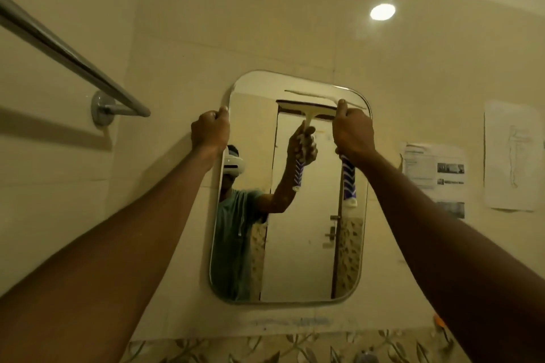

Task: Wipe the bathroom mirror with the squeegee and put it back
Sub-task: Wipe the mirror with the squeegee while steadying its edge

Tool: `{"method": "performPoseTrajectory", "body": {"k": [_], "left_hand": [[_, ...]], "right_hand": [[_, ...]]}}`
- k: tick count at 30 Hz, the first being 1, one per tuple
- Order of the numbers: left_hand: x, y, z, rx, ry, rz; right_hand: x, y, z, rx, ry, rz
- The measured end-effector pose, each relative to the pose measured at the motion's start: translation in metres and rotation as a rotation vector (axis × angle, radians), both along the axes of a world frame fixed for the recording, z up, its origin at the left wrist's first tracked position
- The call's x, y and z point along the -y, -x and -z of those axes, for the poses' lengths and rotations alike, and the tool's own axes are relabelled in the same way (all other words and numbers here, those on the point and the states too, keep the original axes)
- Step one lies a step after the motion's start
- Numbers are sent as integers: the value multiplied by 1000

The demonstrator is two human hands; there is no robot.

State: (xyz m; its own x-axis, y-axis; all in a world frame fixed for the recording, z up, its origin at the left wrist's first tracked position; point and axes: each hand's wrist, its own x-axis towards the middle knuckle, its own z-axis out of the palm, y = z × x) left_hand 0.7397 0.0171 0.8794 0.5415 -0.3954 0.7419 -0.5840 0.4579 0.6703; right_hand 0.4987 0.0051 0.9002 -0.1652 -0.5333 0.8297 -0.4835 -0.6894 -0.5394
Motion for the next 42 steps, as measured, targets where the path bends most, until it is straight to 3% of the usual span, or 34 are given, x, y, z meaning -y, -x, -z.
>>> {"method": "performPoseTrajectory", "body": {"k": [7,15,24,33,36,39,42], "left_hand": [[12,-9,-5,83,-21,-43],[25,-10,-5,144,82,-157],[24,-8,-7,155,121,-226],[26,-9,-4,147,141,-211],[28,-6,-4,150,140,-249],[29,-4,-3,146,136,-269],[30,-5,-2,149,133,-259]], "right_hand": [[6,-17,-35,-103,-81,17],[5,-24,58,-162,-165,32],[6,-12,-53,-150,-87,92],[3,-15,39,-250,-237,36],[-7,-9,2,-289,-219,73],[-9,-9,-46,-195,-171,88],[-5,-14,-49,-258,-168,103]]}}
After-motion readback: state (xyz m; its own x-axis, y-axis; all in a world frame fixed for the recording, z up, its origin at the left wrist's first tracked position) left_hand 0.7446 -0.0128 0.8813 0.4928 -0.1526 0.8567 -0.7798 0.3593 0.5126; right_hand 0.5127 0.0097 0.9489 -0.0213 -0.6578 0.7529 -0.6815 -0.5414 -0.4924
